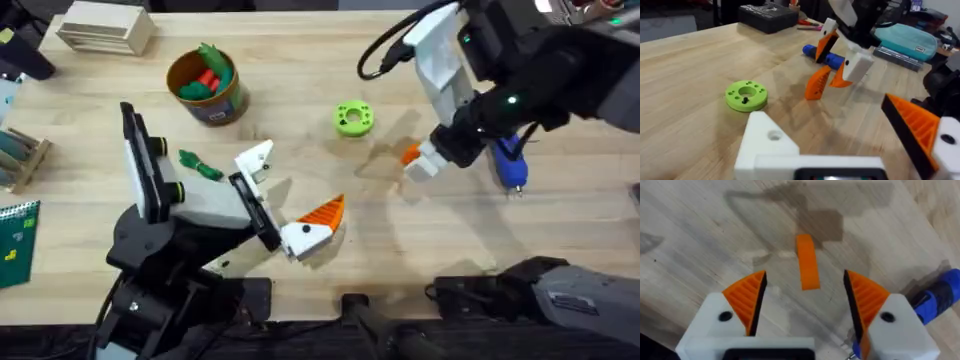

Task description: Pick up the gripper from the table and insert it into the empty holder that is missing its gripper. Then pick up a screw, insert it into the mounting hole, and use the screwdriver to tighten it. Finally, clean up the table by picking up the vegetable and placing it into the bucket.

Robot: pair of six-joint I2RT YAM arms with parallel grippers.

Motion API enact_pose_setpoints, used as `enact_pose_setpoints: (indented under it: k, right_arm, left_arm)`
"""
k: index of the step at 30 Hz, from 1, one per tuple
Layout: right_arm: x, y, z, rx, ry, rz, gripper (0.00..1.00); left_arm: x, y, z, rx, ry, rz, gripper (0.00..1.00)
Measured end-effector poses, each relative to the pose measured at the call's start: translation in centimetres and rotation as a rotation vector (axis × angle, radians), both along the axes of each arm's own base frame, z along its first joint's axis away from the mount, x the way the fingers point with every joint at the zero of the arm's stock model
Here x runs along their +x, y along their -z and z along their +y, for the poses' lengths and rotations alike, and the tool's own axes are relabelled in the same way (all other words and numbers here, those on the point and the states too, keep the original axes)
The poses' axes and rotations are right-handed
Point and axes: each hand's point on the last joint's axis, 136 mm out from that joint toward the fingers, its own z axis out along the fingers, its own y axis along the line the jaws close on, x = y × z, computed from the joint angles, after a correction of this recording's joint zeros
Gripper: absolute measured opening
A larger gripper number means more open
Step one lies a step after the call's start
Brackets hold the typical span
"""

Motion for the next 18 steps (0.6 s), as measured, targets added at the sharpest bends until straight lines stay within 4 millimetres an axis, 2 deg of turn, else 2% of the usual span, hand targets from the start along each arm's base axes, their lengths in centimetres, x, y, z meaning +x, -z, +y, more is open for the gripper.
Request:
enact_pose_setpoints:
  k: [8, 12, 14, 18]
  right_arm:
    - [0.2, 1.3, 0.1, -0.018, -0.013, 0.040, 0.845]
    - [0.5, 1.8, 0.2, -0.022, -0.018, 0.049, 0.641]
    - [0.5, 1.9, 0.2, -0.022, -0.019, 0.048, 0.489]
    - [0.6, 1.9, 0.2, -0.021, -0.022, 0.043, 0.103]
  left_arm:
    - [0.0, 0.0, 0.0, 0.000, 0.000, 0.000, 0.987]
    - [0.0, 0.0, 0.0, 0.000, 0.000, 0.000, 0.987]
    - [0.0, 0.0, 0.0, 0.000, 0.000, 0.000, 0.987]
    - [0.0, 0.0, 0.0, 0.000, 0.000, 0.000, 0.987]
